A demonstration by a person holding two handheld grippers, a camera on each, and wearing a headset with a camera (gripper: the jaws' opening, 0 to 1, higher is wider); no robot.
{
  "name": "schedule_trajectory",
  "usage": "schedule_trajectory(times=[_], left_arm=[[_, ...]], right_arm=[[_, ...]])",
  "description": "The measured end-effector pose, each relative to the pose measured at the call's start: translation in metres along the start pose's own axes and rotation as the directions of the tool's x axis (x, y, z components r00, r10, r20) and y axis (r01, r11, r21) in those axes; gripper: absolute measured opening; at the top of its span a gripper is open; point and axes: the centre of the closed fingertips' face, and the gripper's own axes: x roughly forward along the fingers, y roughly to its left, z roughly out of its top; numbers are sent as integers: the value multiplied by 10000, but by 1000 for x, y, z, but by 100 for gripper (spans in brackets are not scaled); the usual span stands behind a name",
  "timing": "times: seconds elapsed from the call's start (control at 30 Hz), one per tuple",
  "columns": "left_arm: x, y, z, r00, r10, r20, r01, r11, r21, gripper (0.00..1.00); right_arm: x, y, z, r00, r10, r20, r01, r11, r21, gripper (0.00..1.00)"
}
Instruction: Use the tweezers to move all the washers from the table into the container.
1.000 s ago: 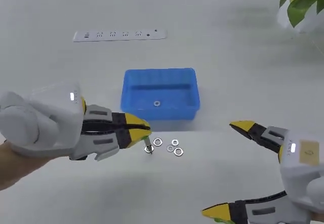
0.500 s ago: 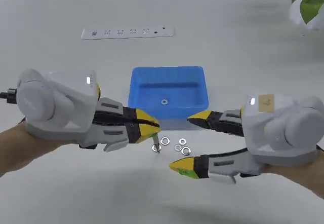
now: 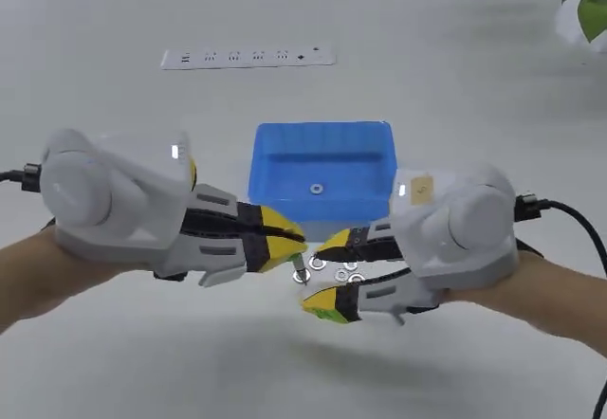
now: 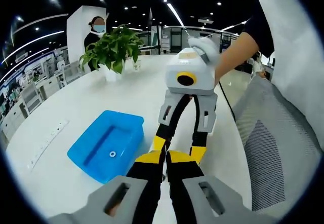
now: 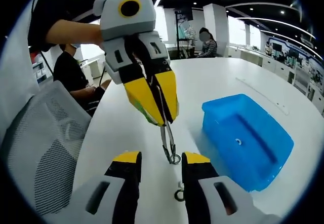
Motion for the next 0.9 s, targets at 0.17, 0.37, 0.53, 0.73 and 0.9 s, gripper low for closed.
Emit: schedule_trajectory(times=[0.17,0.37,0.53,0.73,0.9], left_arm=[[2,0,0,10000,-31,12,31,10000,-18,6],[2,-1,0,9999,-127,-49,127,9999,47,6],[2,-3,-1,9997,-248,-78,248,9997,70,6],[2,-3,-1,9996,-255,-136,256,9996,85,6],[2,-5,-1,9994,-295,-167,296,9995,77,6]], right_arm=[[4,-5,9,9998,81,202,-80,10000,-9,25],[9,-4,4,9993,385,-34,-386,9987,-334,17],[11,-4,0,9975,713,33,-710,9960,-534,14],[10,-4,0,9926,1125,462,-1090,9915,-717,12],[9,-3,4,9861,1446,818,-1389,9877,-716,12]])
